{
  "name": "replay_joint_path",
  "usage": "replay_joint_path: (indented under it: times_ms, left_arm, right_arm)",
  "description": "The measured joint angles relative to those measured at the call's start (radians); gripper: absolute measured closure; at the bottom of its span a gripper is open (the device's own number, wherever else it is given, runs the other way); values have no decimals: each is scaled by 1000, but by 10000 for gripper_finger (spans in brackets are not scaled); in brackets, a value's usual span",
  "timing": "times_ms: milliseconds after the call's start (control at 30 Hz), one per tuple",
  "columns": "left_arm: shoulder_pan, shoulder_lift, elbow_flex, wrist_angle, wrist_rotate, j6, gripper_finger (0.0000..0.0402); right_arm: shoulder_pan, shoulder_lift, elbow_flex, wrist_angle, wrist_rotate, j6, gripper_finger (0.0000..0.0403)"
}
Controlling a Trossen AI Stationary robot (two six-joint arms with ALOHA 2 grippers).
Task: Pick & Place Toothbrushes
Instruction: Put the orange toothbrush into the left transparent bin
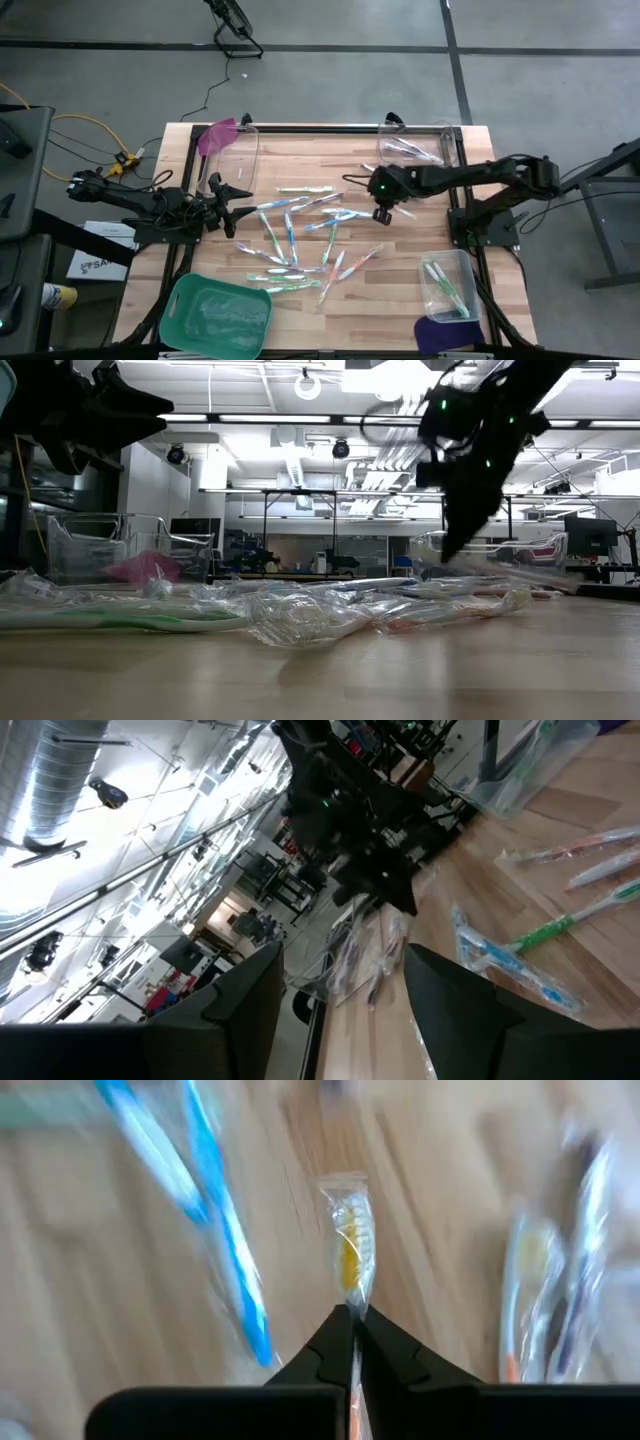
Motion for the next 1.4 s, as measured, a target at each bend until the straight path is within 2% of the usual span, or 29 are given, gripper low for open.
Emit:
replay_joint_path:
  times_ms: [333, 567, 800, 1067, 1400]
  left_arm:
    - [0, 0, 0, 71, 0, -31, 199]
    - [0, 3, 0, 119, 0, -61, 199]
    - [0, 37, 0, 183, -1, -85, 199]
    - [0, 196, 30, 327, -2, -86, 199]
    - [1, 603, 257, 327, -6, -86, 199]
  right_arm:
    - [48, -192, 0, 333, -40, -62, 399]
    - [79, -178, 1, 601, -78, -149, 399]
    - [81, -161, 0, 684, -75, -213, 399]
    - [81, -161, 0, 692, -76, -270, 399]
    - [155, -161, -14, 700, -64, -319, 399]
